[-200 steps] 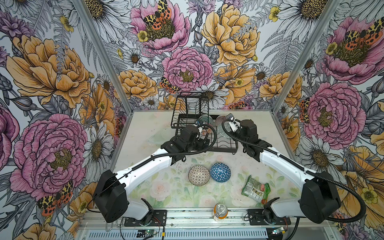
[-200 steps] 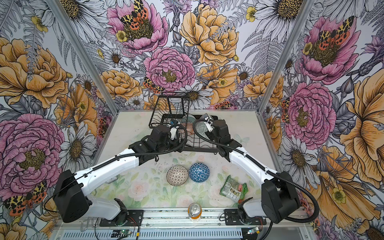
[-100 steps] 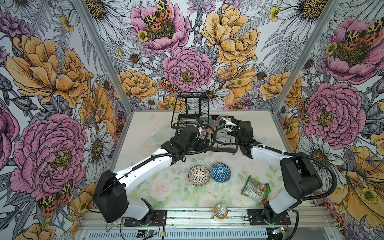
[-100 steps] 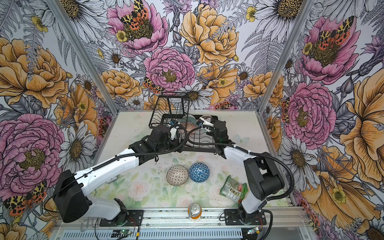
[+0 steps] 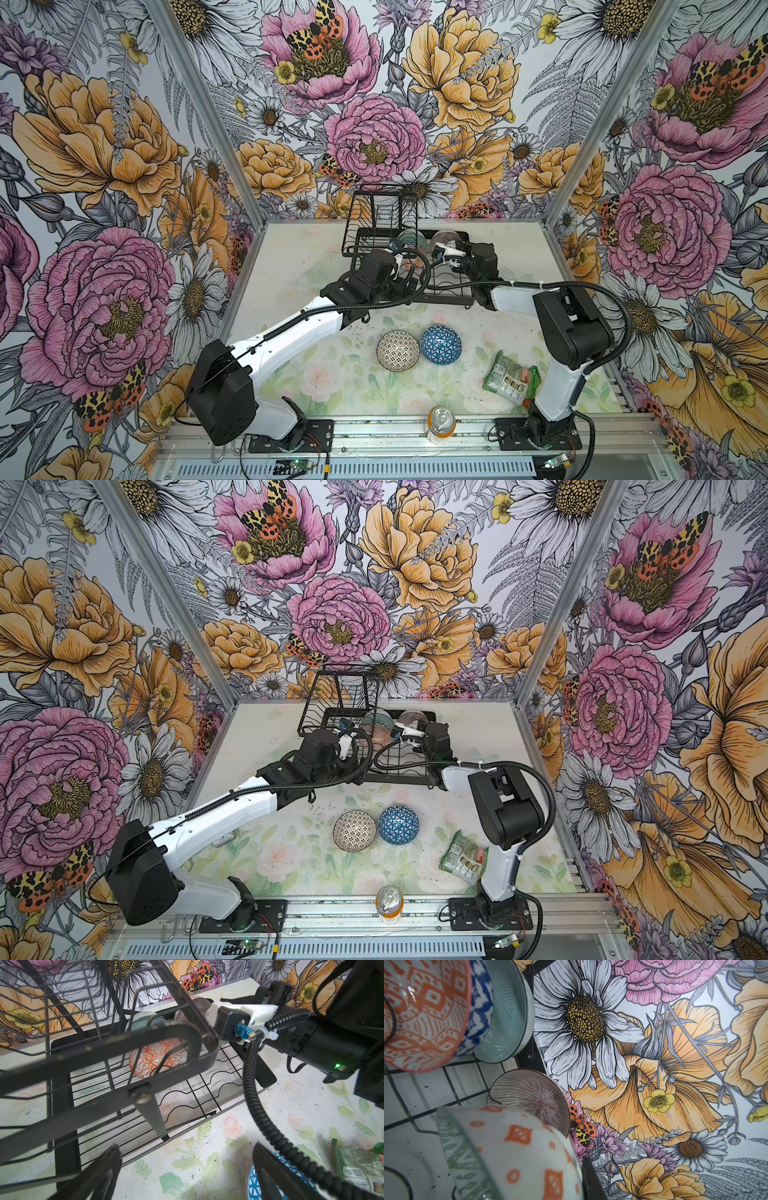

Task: Load the bowls into the dish rack
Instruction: 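Carry the grey-green bowl with the right gripper into the lower rack tier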

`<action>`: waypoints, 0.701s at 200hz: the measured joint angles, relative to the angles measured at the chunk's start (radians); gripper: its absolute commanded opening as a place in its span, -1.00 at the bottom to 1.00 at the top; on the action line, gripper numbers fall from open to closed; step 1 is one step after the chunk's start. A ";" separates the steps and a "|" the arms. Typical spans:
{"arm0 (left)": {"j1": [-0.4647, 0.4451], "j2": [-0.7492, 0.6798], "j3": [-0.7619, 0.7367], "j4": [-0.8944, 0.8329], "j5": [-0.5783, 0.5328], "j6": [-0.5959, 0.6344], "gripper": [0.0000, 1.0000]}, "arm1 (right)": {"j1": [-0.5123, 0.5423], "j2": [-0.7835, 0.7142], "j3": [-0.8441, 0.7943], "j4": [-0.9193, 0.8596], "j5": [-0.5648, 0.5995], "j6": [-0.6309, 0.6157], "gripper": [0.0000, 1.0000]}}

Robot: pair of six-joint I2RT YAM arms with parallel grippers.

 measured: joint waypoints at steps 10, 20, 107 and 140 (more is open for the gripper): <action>0.001 0.000 -0.001 0.000 0.002 0.000 0.98 | 0.000 0.016 0.004 0.022 -0.001 -0.007 -1.00; 0.002 0.000 -0.001 0.000 0.003 0.000 0.98 | 0.000 0.033 0.007 0.040 -0.001 -0.011 -1.00; 0.004 0.000 -0.013 -0.001 0.006 0.000 0.97 | 0.005 0.129 0.021 0.182 0.019 -0.037 -1.00; 0.004 0.000 -0.022 -0.001 0.006 0.000 0.98 | 0.009 0.148 0.020 0.225 0.027 -0.052 -1.00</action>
